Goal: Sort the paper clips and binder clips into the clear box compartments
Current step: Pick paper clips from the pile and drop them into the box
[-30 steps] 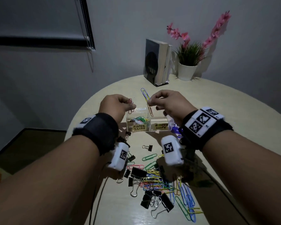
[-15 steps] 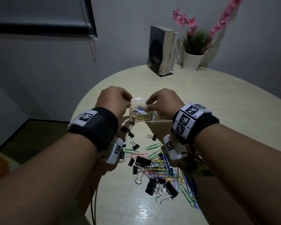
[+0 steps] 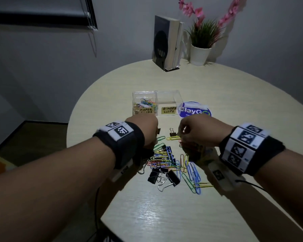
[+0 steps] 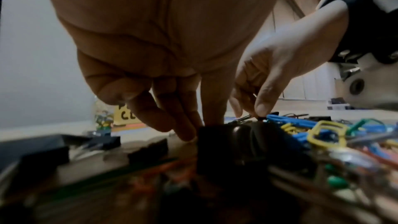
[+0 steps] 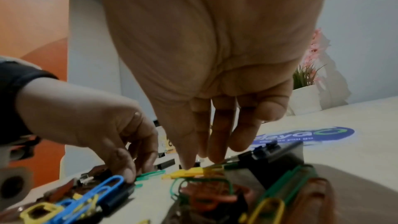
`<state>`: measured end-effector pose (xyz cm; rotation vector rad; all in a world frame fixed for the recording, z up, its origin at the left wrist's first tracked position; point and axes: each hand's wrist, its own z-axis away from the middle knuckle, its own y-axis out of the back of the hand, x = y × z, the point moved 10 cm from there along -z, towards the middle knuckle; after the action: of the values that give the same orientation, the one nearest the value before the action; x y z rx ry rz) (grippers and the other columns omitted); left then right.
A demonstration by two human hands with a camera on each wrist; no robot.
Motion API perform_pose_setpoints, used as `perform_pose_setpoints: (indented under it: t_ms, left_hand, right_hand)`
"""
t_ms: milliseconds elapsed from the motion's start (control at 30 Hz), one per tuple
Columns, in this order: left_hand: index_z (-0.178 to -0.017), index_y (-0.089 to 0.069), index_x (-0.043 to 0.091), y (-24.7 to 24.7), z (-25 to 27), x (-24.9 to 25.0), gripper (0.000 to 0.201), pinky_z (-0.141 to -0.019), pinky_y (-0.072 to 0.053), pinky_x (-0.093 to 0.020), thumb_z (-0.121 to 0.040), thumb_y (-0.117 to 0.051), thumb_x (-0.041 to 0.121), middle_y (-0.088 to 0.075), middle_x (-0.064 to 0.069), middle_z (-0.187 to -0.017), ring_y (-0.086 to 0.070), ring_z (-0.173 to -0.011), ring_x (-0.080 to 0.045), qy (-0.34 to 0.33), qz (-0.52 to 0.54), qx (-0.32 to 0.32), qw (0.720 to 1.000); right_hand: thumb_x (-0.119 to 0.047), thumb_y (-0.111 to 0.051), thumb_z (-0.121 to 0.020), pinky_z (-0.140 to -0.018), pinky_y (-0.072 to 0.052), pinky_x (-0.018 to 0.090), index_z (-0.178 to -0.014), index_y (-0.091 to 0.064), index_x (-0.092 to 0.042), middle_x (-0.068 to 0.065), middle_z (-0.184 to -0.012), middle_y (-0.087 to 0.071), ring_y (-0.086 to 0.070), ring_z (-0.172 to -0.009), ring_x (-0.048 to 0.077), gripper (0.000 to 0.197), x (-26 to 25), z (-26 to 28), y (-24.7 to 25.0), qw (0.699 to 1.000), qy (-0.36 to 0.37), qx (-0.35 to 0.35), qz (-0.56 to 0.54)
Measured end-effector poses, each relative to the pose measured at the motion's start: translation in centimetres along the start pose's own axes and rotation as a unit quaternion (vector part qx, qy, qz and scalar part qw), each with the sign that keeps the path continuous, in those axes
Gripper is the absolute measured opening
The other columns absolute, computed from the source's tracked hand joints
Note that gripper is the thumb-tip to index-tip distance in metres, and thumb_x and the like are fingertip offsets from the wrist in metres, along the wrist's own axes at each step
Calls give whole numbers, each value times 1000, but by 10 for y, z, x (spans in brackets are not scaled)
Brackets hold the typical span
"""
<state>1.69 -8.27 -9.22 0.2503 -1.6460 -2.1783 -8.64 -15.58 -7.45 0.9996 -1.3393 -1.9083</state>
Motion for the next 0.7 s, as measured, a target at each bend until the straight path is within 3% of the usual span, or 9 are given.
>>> perform_pose_setpoints:
  t_ms: [67, 200, 333, 400, 467, 533, 600, 700]
  left_hand:
    - [-99, -75, 12, -5, -1, -2, 23, -67, -50, -30, -86, -68, 29, -73, -6, -96, -67, -86, -25, 5, 35, -17, 999]
    - [-102, -72, 7, -5, 2, -1, 26, -66, -43, -29, -92, -55, 24, -72, -10, -99, -65, -89, -25, 5, 51, -15, 999]
    - [-102, -72, 7, -2, 4, 5, 21, -72, -48, -30, -90, -59, 18, -72, -10, -100, -66, -92, -25, -14, 74, -19, 997]
    - [-102, -73, 10, 4, 7, 2, 19, -68, -46, -26, -87, -63, 15, -72, -4, -93, -63, -81, -20, -16, 98, -6, 995]
    - [-93, -73, 13, 7, 11, -2, 11, -61, -43, -22, -86, -65, 16, -65, 5, -73, -56, -63, -10, -16, 124, 5, 992]
    - [-84, -73, 17, 3, 15, -2, 8, -59, -44, -22, -85, -69, 23, -62, 9, -66, -54, -59, -7, -16, 120, -5, 993]
    - [-86, -76, 15, -6, 17, 0, 16, -68, -54, -30, -82, -73, 31, -70, 4, -76, -65, -71, -14, -15, 89, -20, 996]
    - [-92, -76, 15, -12, 13, 5, 24, -73, -54, -33, -81, -74, 36, -73, -3, -89, -68, -85, -22, -16, 52, -27, 998]
  right_hand:
    - [-30, -69, -82, -77, -52, 28, -97, -72, -26, -6, -97, -71, -63, -91, 15, 16, 2, -7, -6, 1000, -4, 2, 14]
    - [-28, -65, -84, -71, -51, 29, -91, -70, -22, -2, -91, -71, -61, -85, 19, 10, 0, -11, -10, 1000, 3, 7, 26]
    - [-24, -61, -87, -67, -45, 27, -86, -67, -20, -2, -84, -68, -61, -82, 20, 8, -6, -6, -10, 999, 31, -3, 15]
    - [-22, -63, -85, -67, -43, 25, -81, -63, -23, -7, -78, -65, -59, -78, 16, 4, -3, -2, -2, 999, 34, 12, -13]
    - [-20, -66, -82, -67, -43, 24, -82, -64, -27, -12, -75, -63, -60, -77, 11, 7, 4, 2, 6, 998, 29, 24, -47]
    - [-22, -70, -80, -69, -47, 24, -88, -69, -27, -12, -79, -67, -62, -79, 9, 9, 8, 7, 4, 998, 22, 0, -54]
    - [-28, -75, -78, -70, -49, 25, -91, -72, -26, -11, -83, -69, -62, -80, 10, 13, 8, 9, -6, 999, 21, -31, -21]
    - [-34, -76, -76, -68, -49, 28, -92, -72, -24, -9, -83, -67, -61, -79, 14, 19, 8, 6, -13, 999, 16, -31, 24]
